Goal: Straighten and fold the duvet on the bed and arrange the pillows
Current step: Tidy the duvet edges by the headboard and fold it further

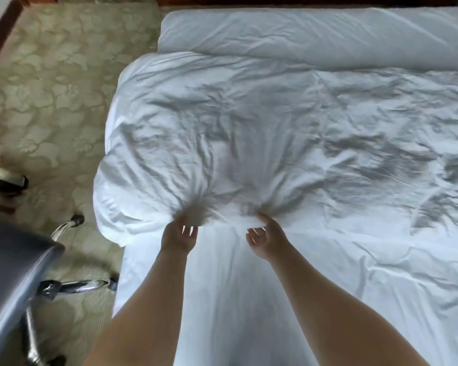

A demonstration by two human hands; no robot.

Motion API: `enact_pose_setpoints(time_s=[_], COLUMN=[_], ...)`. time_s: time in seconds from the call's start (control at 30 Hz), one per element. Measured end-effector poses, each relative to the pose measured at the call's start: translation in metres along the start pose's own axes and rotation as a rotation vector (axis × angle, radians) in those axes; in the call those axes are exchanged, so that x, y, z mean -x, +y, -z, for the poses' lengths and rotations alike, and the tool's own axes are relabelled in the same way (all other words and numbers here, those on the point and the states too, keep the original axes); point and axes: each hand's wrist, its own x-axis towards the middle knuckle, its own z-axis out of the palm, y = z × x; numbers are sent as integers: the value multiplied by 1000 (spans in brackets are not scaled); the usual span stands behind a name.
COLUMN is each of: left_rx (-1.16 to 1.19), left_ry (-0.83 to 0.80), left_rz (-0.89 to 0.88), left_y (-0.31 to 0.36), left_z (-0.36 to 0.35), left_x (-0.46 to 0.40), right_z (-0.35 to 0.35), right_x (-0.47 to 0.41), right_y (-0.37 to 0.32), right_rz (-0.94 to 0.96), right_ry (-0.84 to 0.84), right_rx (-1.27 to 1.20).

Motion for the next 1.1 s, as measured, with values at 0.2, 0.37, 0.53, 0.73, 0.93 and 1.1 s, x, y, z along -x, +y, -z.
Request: enact_pose_setpoints(time_s=[0.2, 0.37, 0.53, 0.73, 0.93, 1.1], left_rx=[-221, -326, -435, -748, -1082, -1400], left_ry=[6, -35, -79, -190, -322, -347], left_rz=[-52, -51, -113, -224, -376, -551], left_y=[-5, -7, 16, 55, 98, 129], left_z=[7, 42, 67, 100, 140, 153], left_x=[38, 74, 92, 108, 113, 107], right_z=[-7, -14, -24, -39, -58, -73], right_x=[32, 66, 99, 138, 159, 166], right_y=[11, 40, 74, 126, 182, 201], right_rz=[-34, -37, 9, 169, 245, 252], right_ry=[-91, -184, -209, -170, -168, -139], right_rx=[83, 75, 68, -18, -79, -113])
